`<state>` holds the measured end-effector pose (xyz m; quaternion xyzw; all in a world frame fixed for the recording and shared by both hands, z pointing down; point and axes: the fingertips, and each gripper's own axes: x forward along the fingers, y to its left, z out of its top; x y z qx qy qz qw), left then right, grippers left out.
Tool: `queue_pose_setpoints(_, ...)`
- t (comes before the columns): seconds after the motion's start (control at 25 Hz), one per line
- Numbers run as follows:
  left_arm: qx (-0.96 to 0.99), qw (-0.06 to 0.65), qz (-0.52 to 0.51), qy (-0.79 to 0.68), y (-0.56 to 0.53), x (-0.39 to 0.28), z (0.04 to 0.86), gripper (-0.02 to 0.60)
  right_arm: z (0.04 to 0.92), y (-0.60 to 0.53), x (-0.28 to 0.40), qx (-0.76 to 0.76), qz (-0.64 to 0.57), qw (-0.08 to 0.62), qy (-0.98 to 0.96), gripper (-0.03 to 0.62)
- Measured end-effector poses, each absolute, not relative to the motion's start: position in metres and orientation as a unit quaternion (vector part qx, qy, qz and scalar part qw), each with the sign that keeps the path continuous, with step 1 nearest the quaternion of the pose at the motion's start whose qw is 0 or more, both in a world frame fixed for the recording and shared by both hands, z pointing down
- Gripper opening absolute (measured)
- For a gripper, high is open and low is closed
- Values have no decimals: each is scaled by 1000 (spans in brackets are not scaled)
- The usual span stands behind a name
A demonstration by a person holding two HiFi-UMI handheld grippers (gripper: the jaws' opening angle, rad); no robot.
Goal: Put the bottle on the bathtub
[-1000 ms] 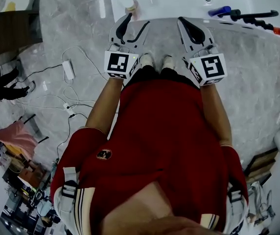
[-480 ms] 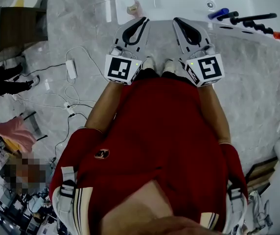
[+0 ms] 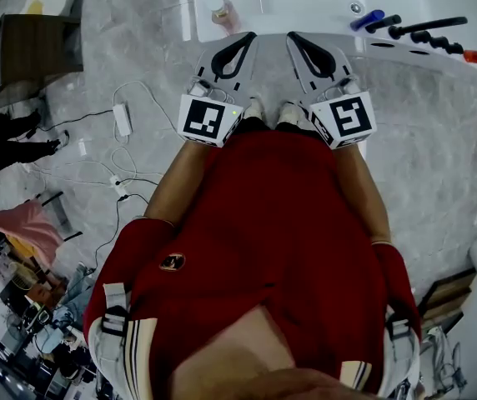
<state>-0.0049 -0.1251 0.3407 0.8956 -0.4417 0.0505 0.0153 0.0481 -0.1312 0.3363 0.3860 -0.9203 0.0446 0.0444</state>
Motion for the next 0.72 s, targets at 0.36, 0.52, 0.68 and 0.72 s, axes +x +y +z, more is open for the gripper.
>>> queue_pose_setpoints(0.36,896,14,48,-442,-120,0,340,8,334,-127,50,384,42,41,-921,-2)
queue_pose_setpoints(0.52,896,18,51,-441,-116,0,340,6,333,-125,50,383,41,40,-922,-1)
queue_pose_setpoints(0.68,896,18,51,-442,-113,-1,342,7,333,-123,48,383,40,41,-922,-1)
queue_pose_setpoints(0.72,895,18,51,-442,-113,-1,342,7,334,-123,48,384,41,41,-921,-2)
